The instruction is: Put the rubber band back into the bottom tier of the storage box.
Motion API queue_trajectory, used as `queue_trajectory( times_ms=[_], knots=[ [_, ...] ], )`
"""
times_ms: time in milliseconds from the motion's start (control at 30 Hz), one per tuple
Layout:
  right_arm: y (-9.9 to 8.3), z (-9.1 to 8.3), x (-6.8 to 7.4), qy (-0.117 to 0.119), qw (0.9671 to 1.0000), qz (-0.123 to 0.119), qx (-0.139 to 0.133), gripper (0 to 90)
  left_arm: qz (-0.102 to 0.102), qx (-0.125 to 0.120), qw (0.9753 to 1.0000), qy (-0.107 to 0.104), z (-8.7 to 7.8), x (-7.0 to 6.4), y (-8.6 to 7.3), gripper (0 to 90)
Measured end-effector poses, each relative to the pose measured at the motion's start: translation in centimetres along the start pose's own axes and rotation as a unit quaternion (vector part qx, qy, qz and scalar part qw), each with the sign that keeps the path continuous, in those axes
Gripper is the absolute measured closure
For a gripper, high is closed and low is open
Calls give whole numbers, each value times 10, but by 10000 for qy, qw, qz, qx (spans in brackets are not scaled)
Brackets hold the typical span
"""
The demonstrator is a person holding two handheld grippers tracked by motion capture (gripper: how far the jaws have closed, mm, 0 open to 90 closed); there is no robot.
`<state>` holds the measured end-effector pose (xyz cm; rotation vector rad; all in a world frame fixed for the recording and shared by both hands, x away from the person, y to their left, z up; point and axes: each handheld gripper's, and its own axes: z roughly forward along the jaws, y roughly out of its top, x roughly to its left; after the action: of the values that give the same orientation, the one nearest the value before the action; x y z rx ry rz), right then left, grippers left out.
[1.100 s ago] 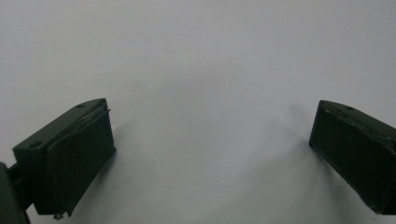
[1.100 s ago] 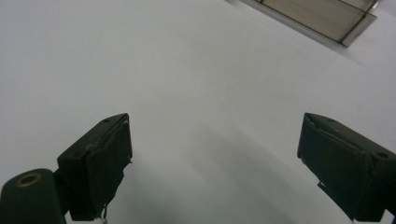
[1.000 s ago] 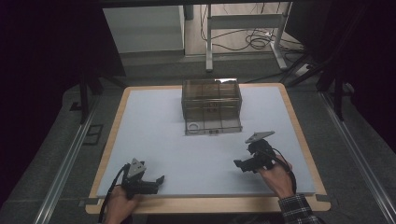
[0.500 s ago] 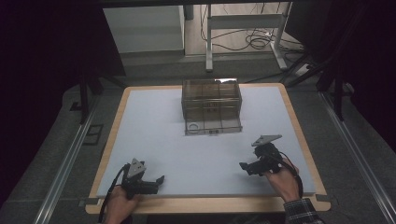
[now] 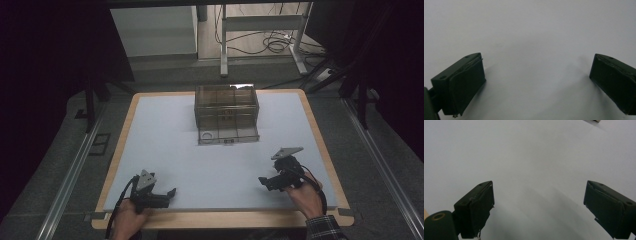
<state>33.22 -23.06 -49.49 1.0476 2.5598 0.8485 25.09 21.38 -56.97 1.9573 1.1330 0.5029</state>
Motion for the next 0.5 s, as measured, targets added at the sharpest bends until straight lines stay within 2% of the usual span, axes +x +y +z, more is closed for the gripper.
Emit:
queue_trajectory(
  times_ms=[500],
  knots=[
    [-18, -17, -7, -122, 9997, 181, -50, 95, -2, 6, 10000, -1, 0, 0, 0, 0]
  ],
)
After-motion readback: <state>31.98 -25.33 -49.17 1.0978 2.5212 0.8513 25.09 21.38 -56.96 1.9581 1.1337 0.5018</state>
